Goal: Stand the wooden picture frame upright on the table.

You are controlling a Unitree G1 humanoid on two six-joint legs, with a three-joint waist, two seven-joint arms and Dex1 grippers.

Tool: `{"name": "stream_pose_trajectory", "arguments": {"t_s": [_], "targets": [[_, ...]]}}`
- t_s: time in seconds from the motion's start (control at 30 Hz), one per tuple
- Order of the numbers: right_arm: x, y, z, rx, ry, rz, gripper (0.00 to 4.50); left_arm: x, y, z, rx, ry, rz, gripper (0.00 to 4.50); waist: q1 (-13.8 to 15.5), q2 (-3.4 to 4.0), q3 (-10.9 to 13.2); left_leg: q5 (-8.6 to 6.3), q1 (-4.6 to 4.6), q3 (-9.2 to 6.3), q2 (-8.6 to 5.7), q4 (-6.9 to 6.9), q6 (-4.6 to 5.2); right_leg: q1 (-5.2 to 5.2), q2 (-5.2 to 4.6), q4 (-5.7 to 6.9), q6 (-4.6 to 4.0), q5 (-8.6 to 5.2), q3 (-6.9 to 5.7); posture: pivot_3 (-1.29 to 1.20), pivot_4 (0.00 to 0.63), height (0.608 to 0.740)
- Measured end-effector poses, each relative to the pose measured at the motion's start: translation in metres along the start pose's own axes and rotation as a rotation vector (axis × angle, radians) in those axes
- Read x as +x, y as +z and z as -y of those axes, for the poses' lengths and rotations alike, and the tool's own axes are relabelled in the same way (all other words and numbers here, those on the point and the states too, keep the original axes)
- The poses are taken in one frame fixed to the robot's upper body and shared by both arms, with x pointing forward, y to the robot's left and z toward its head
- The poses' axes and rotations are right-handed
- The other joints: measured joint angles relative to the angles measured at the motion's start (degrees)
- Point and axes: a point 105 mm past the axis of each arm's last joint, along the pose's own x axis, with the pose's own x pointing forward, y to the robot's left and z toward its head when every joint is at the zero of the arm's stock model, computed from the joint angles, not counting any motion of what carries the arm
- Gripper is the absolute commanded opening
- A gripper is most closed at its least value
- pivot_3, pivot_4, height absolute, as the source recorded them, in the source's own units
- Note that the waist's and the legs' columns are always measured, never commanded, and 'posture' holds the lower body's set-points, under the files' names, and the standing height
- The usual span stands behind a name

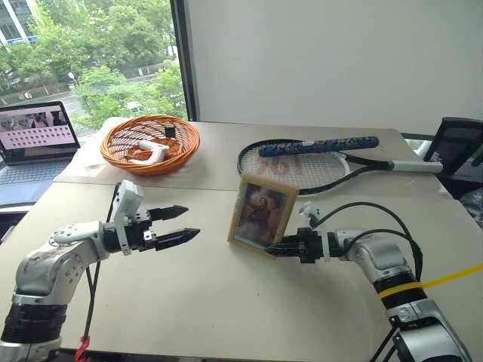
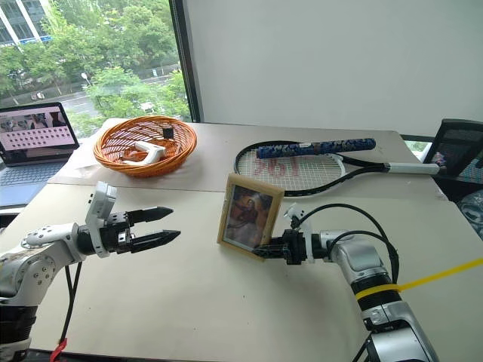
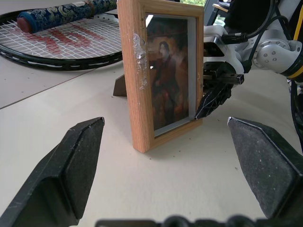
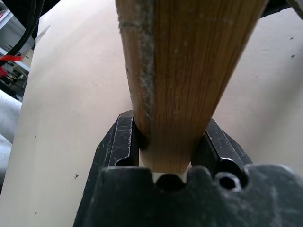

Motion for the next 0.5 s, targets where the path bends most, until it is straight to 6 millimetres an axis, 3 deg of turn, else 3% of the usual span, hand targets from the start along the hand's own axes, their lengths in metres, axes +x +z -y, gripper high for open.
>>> {"name": "stream_pose_trajectory", "arguments": {"t_s": [0.17, 0.37, 0.5], "targets": [[-0.007, 0.004, -0.004, 0.011, -0.008, 0.016, 4.41, -0.001, 0.000, -0.003, 0.005, -0.008, -0.003, 4.50, -0.05, 0.01, 0.00, 0.00, 0.00, 0.01, 0.00, 0.01, 0.00, 0.00, 0.00, 0.00, 0.00, 0.00, 0.01, 0.00, 0.150, 0.721], [-0.058, 0.003, -0.001, 0.030, -0.148, 0.060, 4.41, -0.002, -0.003, -0.008, -0.018, 0.004, -0.003, 4.50, 0.82, -0.01, 0.01, -0.01, -0.04, 0.02, -0.01, 0.01, 0.01, -0.02, -0.02, -0.03, 0.01, -0.02, 0.01, 0.00, 0.150, 0.721], [-0.089, -0.007, -0.012, -0.024, -0.253, 0.082, 4.41, 0.000, -0.004, -0.014, 0.000, 0.064, 0.005, 4.50, 1.13, 0.00, 0.01, -0.01, -0.03, 0.03, 0.00, 0.00, 0.02, -0.03, -0.01, -0.03, 0.19, -0.14, 0.02, 0.00, 0.150, 0.721]]}}
